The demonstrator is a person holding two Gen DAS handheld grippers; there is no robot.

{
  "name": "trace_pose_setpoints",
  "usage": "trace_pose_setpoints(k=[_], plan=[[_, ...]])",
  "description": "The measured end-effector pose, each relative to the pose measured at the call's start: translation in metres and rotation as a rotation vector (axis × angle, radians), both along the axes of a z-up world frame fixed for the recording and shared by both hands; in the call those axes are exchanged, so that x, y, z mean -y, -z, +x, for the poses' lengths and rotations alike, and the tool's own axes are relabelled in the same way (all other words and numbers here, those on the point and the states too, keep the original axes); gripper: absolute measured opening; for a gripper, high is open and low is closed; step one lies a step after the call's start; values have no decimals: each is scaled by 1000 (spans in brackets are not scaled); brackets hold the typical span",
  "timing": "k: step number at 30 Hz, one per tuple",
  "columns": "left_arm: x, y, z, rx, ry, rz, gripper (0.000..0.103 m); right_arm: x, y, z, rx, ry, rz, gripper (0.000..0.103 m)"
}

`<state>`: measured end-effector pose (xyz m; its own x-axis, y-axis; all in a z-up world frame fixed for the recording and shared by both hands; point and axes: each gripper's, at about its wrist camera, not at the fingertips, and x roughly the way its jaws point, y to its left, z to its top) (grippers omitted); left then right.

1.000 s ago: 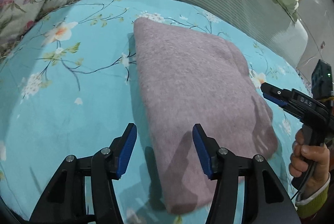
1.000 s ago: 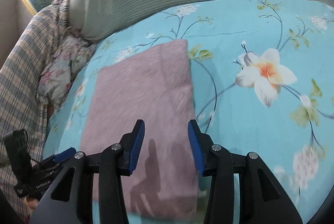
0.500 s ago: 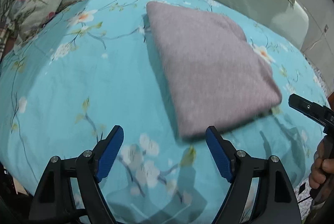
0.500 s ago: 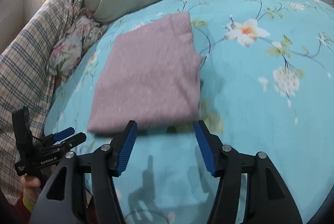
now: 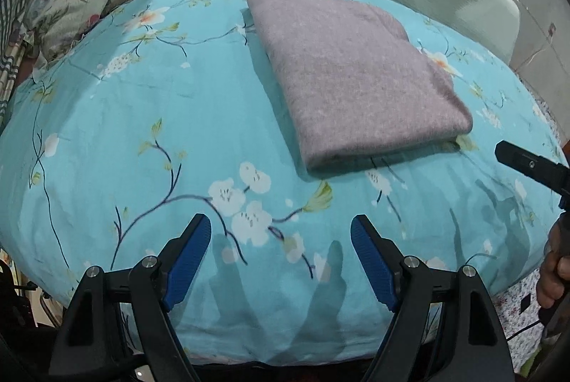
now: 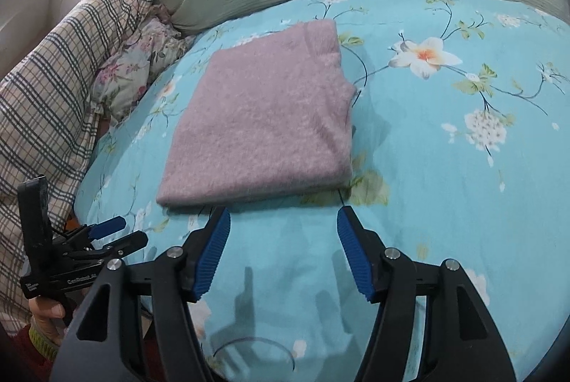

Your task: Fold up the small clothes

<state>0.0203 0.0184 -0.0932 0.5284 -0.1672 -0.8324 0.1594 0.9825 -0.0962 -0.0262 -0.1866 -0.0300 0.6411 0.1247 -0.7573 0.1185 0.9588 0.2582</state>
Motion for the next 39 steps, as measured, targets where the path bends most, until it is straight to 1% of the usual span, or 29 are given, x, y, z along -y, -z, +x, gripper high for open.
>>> trace_pose_setpoints(k=[3, 5, 6, 9, 11, 12, 13, 14, 15, 17, 18, 20, 22, 23, 24, 25, 26, 28, 30, 32, 34, 35, 36, 38, 39], plan=[[2, -6, 11, 18, 13, 0, 82, 13, 5, 15, 13, 48, 1, 63], [4, -7, 20, 24, 16, 8, 82, 27, 13, 27, 4, 85, 46, 54], [6, -6, 25, 22, 16, 9, 82, 36, 19, 35, -8, 101, 78, 52], [11, -2, 33, 22, 19, 10, 82, 49, 33, 52, -34, 115, 137, 41], [15, 2, 37, 32, 24, 23, 82, 51, 39, 63, -61, 102, 145, 13], [18, 5, 40, 47, 24, 38, 82, 49, 37, 65, -61, 104, 134, 10], [19, 7, 43, 51, 17, 58, 80, 48, 30, 64, -37, 97, 138, 10], [19, 11, 48, 50, -4, 86, 77, 46, 18, 61, 5, 83, 141, 9], [16, 12, 53, 46, -24, 94, 72, 41, 5, 55, 53, 67, 121, 9], [4, 11, 56, 32, -43, 25, 69, 35, -6, 49, 71, 54, 71, 9], [1, 10, 55, 35, -48, 8, 67, 34, -3, 51, 50, 50, 55, 9], [-2, 11, 52, 41, -47, 9, 65, 35, 14, 55, -12, 67, 12, 9], [-1, 14, 50, 32, -43, 3, 61, 40, 38, 57, -74, 91, 16, 9], [0, 16, 49, 29, -40, 6, 61, 43, 44, 56, -84, 101, 33, 9], [1, 16, 47, 31, -36, 12, 61, 45, 44, 54, -80, 112, 42, 12], [2, 16, 45, 30, -27, 19, 60, 47, 39, 52, -73, 120, 43, 20], [1, 15, 43, 27, -20, 22, 59, 47, 34, 49, -66, 127, 38, 24], [-3, 10, 36, 18, -8, 12, 55, 47, 18, 40, -29, 133, 20, 24], [-10, -1, 27, 36, 4, -44, 54, 44, -4, 30, 47, 136, 2, 24], [-12, -13, 25, 67, 24, -91, 54, 36, -14, 32, 85, 99, 3, 24], [-4, -25, 28, 100, 74, -147, 54, 23, -11, 44, 76, 31, 16, 24], [0, -27, 32, 106, 91, -159, 53, 17, -7, 51, 62, 11, 8, 24], [7, -29, 35, 111, 110, -165, 53, 13, 2, 57, 34, 6, -12, 24], [23, -26, 43, 114, 159, -164, 52, 13, 22, 67, -35, 30, -17, 23], [29, -21, 47, 108, 163, -145, 49, 18, 34, 71, -74, 47, -9, 22]])
